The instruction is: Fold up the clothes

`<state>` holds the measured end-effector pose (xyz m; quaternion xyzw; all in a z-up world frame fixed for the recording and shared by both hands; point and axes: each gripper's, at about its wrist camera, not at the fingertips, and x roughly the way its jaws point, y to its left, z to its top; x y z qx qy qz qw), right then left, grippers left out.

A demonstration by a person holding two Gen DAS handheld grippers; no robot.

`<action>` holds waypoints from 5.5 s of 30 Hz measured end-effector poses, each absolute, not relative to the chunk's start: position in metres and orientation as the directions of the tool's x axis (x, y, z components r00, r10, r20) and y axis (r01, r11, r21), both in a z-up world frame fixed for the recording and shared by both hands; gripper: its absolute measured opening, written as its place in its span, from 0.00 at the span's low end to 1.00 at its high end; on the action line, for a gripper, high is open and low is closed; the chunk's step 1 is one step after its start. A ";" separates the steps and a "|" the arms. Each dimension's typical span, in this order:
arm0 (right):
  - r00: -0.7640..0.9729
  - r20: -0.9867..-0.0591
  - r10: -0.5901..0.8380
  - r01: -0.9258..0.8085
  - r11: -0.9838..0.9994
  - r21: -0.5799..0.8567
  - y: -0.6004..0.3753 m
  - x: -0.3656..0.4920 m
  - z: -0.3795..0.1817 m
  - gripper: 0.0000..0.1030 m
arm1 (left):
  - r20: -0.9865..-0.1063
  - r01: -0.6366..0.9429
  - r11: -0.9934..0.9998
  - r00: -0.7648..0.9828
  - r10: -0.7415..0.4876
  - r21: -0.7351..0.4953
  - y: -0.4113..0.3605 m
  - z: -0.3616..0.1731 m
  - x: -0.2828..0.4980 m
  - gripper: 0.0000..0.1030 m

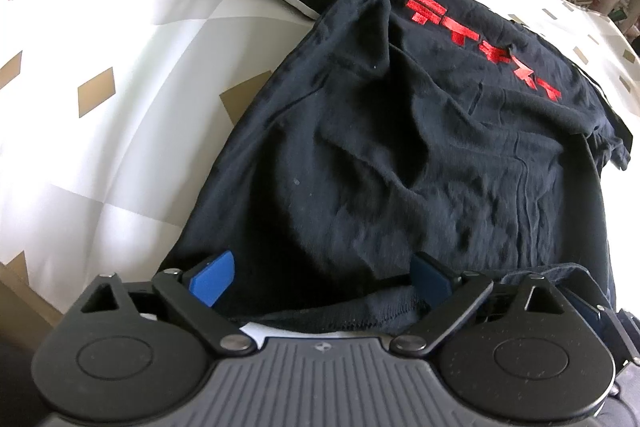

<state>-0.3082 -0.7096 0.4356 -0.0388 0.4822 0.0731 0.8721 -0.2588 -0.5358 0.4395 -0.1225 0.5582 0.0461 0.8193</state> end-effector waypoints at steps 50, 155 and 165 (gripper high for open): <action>0.487 -0.832 0.266 -0.225 0.959 0.175 -0.705 -0.303 0.443 0.48 | -0.940 -0.240 0.964 0.340 -0.026 -0.114 -0.503 0.477 -0.297 0.93; 0.342 -0.804 -0.487 0.523 0.809 -0.268 -0.884 -0.348 0.456 0.65 | -0.939 -0.586 0.810 0.288 0.188 -0.018 -0.441 0.441 -0.301 0.93; 0.508 -0.796 -0.330 0.458 0.886 -0.074 -0.874 -0.348 0.469 0.67 | -0.896 -0.461 0.883 0.423 0.135 -0.085 -0.467 0.458 -0.298 0.93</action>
